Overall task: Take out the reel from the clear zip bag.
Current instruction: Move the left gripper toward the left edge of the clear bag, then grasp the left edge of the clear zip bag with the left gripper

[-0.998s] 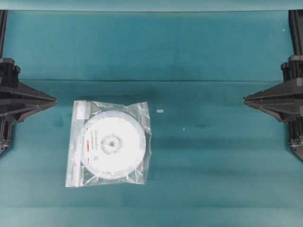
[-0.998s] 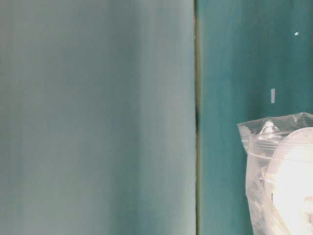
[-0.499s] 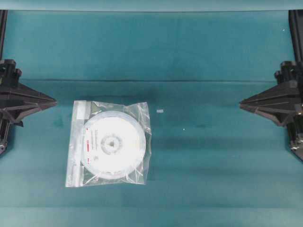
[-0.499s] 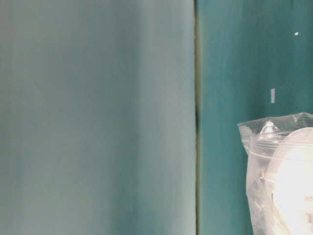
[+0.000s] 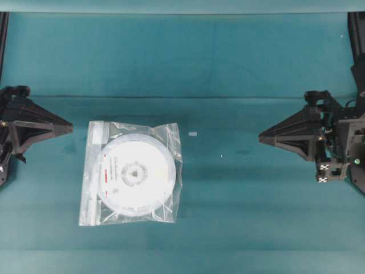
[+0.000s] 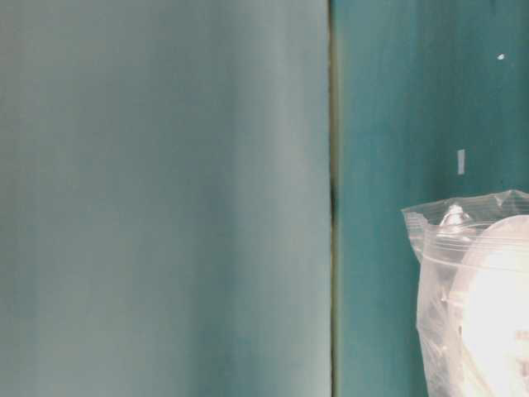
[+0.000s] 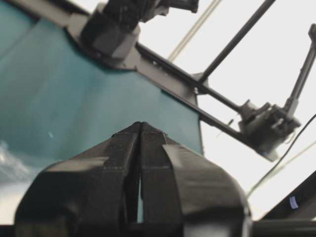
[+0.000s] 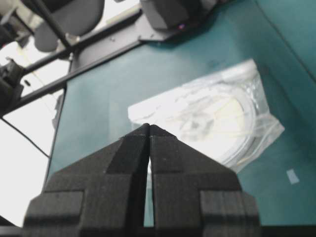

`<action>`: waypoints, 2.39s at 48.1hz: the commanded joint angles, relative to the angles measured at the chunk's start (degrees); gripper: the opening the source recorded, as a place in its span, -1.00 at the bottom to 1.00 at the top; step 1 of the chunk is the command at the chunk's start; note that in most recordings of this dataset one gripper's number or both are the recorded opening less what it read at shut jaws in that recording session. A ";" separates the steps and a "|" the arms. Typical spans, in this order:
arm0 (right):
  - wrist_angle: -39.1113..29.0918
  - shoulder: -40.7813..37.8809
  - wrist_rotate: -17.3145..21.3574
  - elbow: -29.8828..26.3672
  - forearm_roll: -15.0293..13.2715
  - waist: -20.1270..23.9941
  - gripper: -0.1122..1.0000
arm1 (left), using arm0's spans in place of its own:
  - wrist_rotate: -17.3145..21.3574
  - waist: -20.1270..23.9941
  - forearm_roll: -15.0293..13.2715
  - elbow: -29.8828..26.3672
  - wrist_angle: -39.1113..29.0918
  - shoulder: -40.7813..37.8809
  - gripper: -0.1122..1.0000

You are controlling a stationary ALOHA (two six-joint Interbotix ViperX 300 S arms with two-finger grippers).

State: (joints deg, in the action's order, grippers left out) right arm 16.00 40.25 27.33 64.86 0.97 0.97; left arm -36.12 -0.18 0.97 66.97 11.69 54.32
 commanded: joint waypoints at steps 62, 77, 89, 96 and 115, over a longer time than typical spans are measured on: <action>0.35 -2.11 0.88 -1.49 0.09 0.18 -0.80 | -38.32 2.81 0.62 13.36 -7.38 -14.24 -0.61; 0.18 -2.02 0.79 -1.32 0.18 0.18 -0.80 | -37.97 2.81 0.62 13.62 -7.65 -15.64 0.85; 0.18 -2.11 0.79 -1.32 0.18 0.18 -0.80 | -37.62 1.41 0.62 13.80 -4.75 -20.13 0.68; 0.18 -2.11 0.79 -1.23 0.18 0.09 -0.80 | -37.53 1.23 0.62 13.54 0.70 -25.49 0.68; 0.18 -2.11 0.79 -1.23 0.09 0.09 -0.80 | -34.54 1.23 0.62 9.84 12.57 -39.99 0.67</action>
State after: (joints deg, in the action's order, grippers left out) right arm 15.91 38.14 27.69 64.51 0.97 0.97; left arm -71.37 1.14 1.32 78.49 22.94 15.91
